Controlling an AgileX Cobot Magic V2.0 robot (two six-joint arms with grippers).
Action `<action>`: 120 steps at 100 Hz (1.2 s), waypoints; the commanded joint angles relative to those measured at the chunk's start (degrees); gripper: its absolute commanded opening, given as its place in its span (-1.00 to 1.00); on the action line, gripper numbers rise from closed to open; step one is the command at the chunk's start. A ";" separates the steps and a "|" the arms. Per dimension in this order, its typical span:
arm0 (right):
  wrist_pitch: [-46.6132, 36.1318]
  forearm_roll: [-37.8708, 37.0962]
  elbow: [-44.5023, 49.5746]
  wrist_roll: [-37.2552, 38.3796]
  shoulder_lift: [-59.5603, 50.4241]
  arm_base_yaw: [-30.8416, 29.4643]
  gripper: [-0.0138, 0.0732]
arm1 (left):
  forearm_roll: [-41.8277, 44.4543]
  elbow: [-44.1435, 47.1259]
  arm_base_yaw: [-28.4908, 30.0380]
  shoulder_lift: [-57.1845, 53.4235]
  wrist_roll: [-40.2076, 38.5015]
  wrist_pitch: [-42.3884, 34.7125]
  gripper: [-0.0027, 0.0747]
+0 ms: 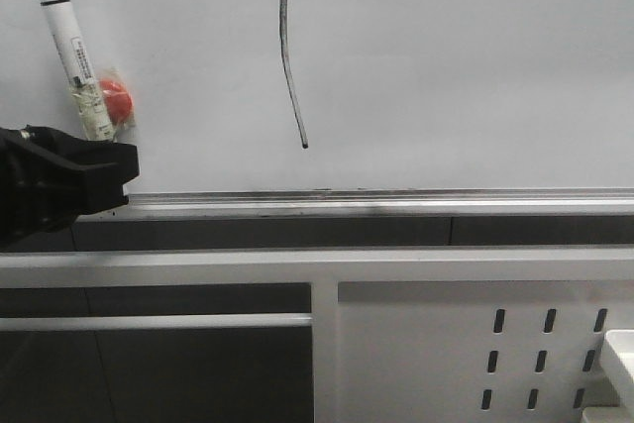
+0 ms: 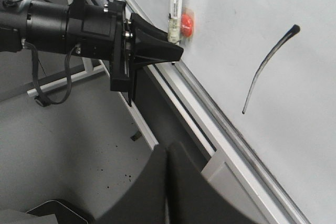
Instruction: Write number 1 on whiteboard
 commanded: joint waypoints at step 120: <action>-17.23 -3.93 8.88 0.04 -12.08 -0.30 -0.84 | 3.99 10.82 0.04 -17.84 2.21 -13.94 -0.08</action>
